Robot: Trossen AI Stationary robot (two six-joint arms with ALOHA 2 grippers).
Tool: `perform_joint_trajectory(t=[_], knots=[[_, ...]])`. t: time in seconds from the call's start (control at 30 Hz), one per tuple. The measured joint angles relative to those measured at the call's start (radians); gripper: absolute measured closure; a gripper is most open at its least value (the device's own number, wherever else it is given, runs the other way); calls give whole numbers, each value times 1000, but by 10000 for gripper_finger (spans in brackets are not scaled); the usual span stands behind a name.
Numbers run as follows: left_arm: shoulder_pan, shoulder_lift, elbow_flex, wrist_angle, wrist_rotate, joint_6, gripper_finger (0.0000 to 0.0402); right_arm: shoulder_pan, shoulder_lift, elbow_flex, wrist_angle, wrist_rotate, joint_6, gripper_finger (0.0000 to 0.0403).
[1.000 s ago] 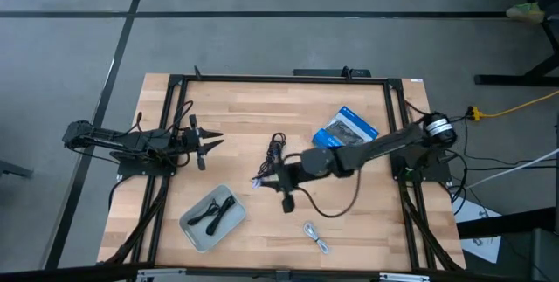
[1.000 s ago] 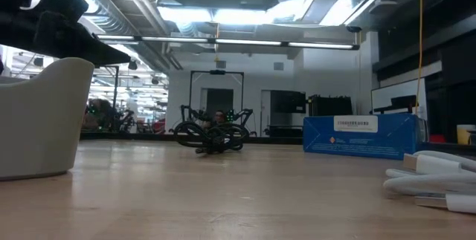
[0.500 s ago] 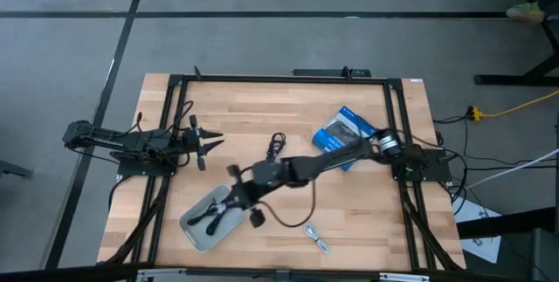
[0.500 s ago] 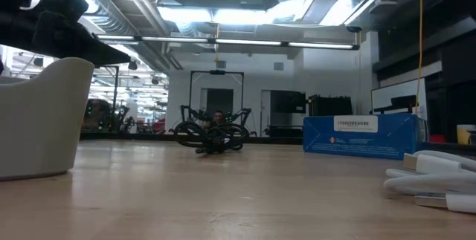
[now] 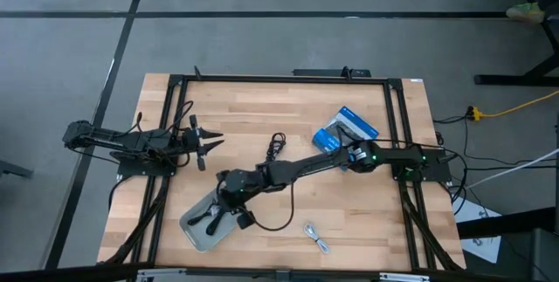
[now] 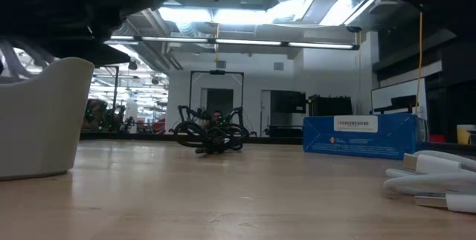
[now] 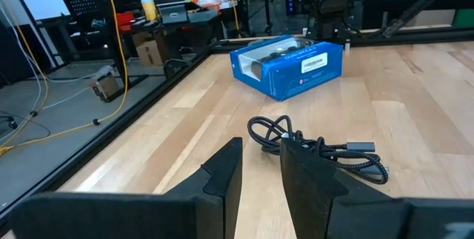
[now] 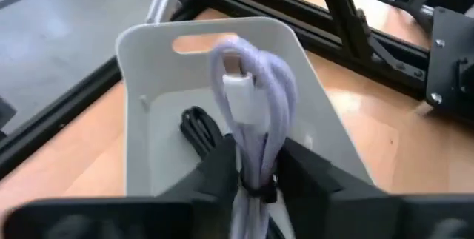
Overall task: Pick and place USB-C Cables
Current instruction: Put the right white charger cable into the white bin, then put the white charger cable into the white bin
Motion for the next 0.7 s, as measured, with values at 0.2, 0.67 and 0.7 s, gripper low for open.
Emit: perform_joint_trajectory(t=[0.2,0.67,0.7], knots=[[0,0,0,0,0,0,315,0,-9,0,-10,103,2,184],[0,0,0,0,0,0,315,6,-108,87,-537,398,177,112],[0,0,0,0,0,-1,315,5,-118,87,-626,427,229,112]])
